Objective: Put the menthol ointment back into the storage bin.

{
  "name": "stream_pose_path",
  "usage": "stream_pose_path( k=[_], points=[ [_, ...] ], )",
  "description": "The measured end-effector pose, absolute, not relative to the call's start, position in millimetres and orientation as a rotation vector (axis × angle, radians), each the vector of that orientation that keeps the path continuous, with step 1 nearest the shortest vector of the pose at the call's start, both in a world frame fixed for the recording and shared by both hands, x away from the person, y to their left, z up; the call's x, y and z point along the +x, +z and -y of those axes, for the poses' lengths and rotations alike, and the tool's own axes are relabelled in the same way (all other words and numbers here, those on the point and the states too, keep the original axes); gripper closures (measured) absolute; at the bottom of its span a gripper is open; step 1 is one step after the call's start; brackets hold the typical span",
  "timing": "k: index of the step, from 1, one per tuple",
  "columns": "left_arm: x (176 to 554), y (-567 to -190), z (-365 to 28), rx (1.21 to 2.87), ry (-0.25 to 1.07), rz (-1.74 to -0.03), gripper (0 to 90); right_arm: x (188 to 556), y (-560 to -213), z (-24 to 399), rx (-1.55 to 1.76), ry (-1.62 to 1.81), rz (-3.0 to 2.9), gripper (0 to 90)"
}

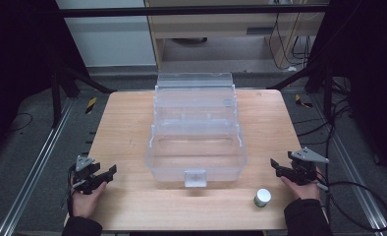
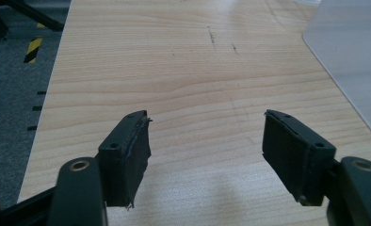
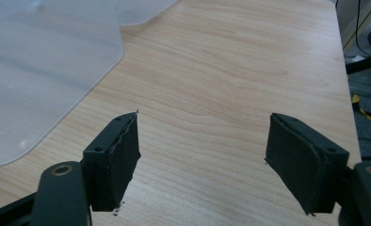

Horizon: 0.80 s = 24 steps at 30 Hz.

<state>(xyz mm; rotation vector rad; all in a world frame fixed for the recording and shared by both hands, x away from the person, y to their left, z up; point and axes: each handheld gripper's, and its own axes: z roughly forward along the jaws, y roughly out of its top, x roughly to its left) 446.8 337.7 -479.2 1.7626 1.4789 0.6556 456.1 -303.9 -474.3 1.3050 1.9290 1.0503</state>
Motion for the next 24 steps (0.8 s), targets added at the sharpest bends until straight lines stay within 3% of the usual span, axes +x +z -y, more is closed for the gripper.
stream_pose_path(
  k=[24],
  points=[
    [445.5, -476.3, -329.3, 1.82, 0.645, -1.449, 36.2, 455.5, -430.9, 286.0, 1.084, 0.945, -2.214, 28.6]
  ],
)
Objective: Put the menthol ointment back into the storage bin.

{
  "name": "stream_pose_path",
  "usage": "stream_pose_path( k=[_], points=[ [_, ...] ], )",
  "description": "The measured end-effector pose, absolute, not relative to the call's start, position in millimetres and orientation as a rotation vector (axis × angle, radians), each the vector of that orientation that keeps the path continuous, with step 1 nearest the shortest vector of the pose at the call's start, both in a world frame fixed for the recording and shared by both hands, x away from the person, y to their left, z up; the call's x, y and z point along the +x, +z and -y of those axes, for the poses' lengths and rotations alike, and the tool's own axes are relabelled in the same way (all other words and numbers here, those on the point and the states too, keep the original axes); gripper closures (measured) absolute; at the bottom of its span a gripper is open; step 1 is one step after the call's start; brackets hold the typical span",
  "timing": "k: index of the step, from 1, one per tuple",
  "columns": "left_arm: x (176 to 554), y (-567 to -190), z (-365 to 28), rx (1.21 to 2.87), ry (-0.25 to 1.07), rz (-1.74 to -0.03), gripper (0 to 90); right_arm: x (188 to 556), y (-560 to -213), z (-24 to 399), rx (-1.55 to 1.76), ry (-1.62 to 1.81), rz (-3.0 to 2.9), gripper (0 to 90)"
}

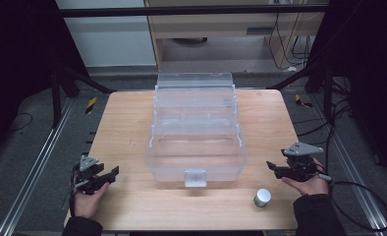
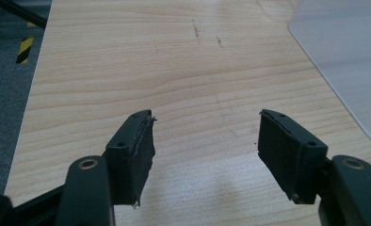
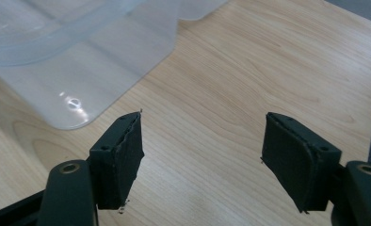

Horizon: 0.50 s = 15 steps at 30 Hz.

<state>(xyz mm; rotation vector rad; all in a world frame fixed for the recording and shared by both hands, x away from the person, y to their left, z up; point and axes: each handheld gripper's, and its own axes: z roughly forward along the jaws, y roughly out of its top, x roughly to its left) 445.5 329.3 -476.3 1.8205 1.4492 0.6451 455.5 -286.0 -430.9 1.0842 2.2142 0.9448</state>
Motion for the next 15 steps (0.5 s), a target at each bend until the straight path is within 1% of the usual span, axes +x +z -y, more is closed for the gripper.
stream_pose_path(
  k=[3, 15],
  points=[
    [445.9, -477.6, -328.4, 1.828, 0.641, -1.449, 36.3, 457.6, -424.0, 279.8, 1.044, 0.941, -2.294, 27.1],
    [446.0, -477.9, -325.7, 1.842, 0.633, -1.439, 36.3, 455.0, -388.5, 256.8, 0.832, 0.836, -2.521, 26.6]
  ],
)
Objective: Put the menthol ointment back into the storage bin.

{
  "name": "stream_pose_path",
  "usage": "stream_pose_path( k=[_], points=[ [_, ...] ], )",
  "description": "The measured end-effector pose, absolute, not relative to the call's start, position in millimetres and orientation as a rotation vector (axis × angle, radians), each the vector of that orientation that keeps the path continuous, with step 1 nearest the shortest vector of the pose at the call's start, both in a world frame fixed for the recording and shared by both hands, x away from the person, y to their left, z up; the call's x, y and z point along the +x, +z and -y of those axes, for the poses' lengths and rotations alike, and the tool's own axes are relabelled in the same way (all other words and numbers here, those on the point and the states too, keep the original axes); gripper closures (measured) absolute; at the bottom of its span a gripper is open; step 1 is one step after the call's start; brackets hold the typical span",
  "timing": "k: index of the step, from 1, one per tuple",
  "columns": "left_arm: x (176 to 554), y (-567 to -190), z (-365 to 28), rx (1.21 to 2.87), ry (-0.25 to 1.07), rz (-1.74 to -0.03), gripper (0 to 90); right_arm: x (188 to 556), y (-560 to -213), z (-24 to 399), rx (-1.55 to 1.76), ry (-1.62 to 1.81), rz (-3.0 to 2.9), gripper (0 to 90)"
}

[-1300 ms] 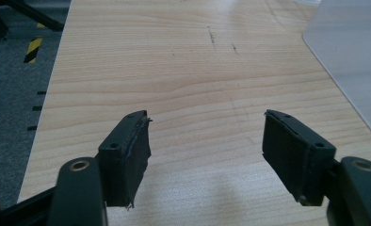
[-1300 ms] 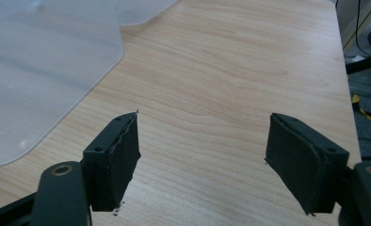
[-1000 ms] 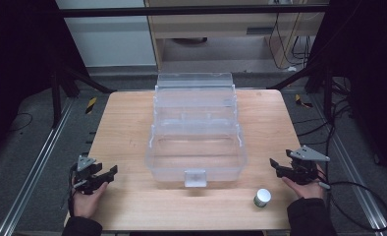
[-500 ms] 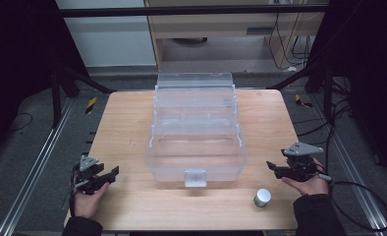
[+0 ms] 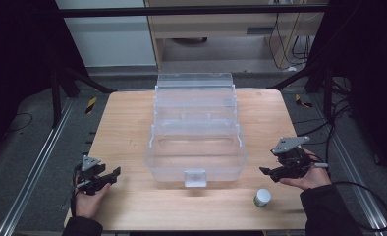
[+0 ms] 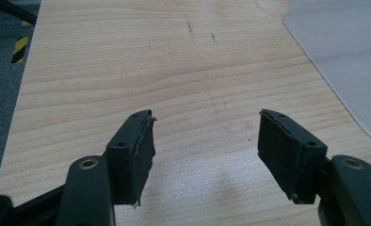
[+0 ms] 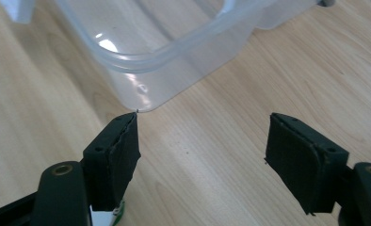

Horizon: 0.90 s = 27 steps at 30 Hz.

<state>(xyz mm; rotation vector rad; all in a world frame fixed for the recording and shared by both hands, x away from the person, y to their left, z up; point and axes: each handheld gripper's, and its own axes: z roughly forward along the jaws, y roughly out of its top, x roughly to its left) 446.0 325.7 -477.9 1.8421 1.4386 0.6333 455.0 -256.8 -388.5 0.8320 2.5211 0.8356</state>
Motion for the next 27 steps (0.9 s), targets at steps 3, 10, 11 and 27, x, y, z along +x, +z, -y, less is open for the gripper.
stream_pose_path(
  k=[3, 10, 11, 27],
  points=[
    [446.2, -478.2, -325.2, 1.846, 0.631, -1.438, 36.3, 453.9, -383.1, 254.1, 0.798, 0.824, -2.54, 27.0],
    [446.3, -478.4, -324.0, 1.849, 0.624, -1.434, 36.4, 450.3, -371.9, 247.1, 0.729, 0.78, -2.612, 28.5],
    [446.3, -478.5, -323.8, 1.85, 0.624, -1.433, 36.3, 448.7, -370.5, 244.2, 0.689, 0.754, -2.649, 28.5],
    [446.8, -479.0, -323.3, 1.865, 0.621, -1.431, 36.3, 437.8, -375.3, 228.9, 0.484, 0.525, -2.877, 31.0]
  ],
)
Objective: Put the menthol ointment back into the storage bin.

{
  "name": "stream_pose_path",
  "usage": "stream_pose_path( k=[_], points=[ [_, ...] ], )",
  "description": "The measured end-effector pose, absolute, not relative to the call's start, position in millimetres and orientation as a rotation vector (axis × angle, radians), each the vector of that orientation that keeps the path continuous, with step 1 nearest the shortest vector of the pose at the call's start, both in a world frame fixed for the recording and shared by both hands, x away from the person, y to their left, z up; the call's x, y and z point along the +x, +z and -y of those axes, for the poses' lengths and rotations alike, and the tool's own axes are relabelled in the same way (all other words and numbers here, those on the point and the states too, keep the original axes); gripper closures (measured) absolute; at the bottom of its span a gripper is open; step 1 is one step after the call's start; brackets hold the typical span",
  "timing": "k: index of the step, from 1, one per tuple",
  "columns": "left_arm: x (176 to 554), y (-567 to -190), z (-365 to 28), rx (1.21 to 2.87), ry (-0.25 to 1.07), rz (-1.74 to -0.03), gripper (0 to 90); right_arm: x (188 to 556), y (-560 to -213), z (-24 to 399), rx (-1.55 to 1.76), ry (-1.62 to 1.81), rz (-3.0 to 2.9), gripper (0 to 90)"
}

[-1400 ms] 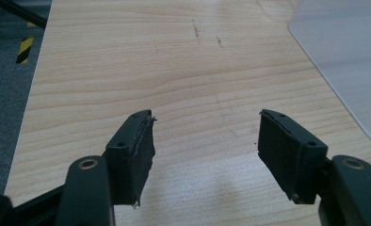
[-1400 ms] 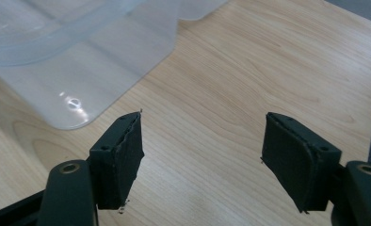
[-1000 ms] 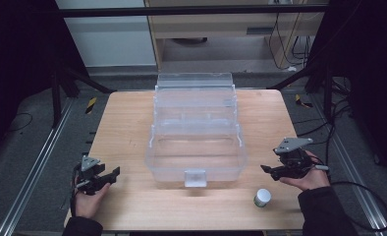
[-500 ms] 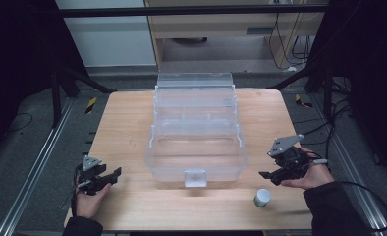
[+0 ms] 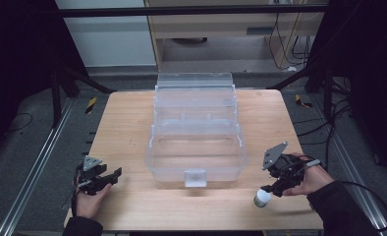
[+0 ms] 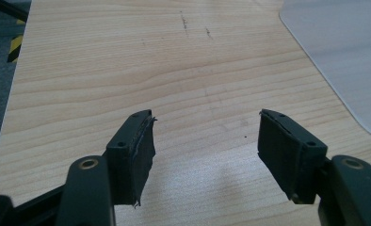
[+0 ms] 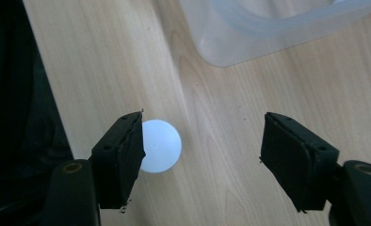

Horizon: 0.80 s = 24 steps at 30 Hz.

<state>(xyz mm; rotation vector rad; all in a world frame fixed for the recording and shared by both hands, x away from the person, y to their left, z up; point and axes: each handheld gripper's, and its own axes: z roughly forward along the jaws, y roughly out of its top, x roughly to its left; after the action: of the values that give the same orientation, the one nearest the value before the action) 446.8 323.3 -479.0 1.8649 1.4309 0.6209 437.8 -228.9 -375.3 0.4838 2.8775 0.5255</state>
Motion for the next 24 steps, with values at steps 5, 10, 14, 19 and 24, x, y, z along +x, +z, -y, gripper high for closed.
stream_pose_path(
  k=[5, 10, 14, 19, 24],
  points=[
    [447.0, -479.2, -323.1, 1.868, 0.621, -1.429, 36.3, 435.5, -379.2, 224.5, 0.422, 0.465, -2.936, 31.9],
    [447.0, -479.4, -322.8, 1.872, 0.62, -1.428, 36.4, 433.8, -385.2, 221.1, 0.407, 0.416, -2.975, 32.9],
    [447.1, -479.5, -322.8, 1.872, 0.62, -1.428, 36.3, 433.3, -391.7, 219.2, 0.374, 0.39, -3.001, 33.4],
    [447.1, -479.5, -322.8, 1.873, 0.622, -1.428, 36.3, 433.3, -398.6, 217.7, 0.35, 0.353, -3.017, 34.5],
    [447.3, -479.7, -322.8, 1.874, 0.621, -1.429, 36.3, 432.1, -407.9, 214.3, 0.299, 0.306, -3.041, 36.3]
  ],
)
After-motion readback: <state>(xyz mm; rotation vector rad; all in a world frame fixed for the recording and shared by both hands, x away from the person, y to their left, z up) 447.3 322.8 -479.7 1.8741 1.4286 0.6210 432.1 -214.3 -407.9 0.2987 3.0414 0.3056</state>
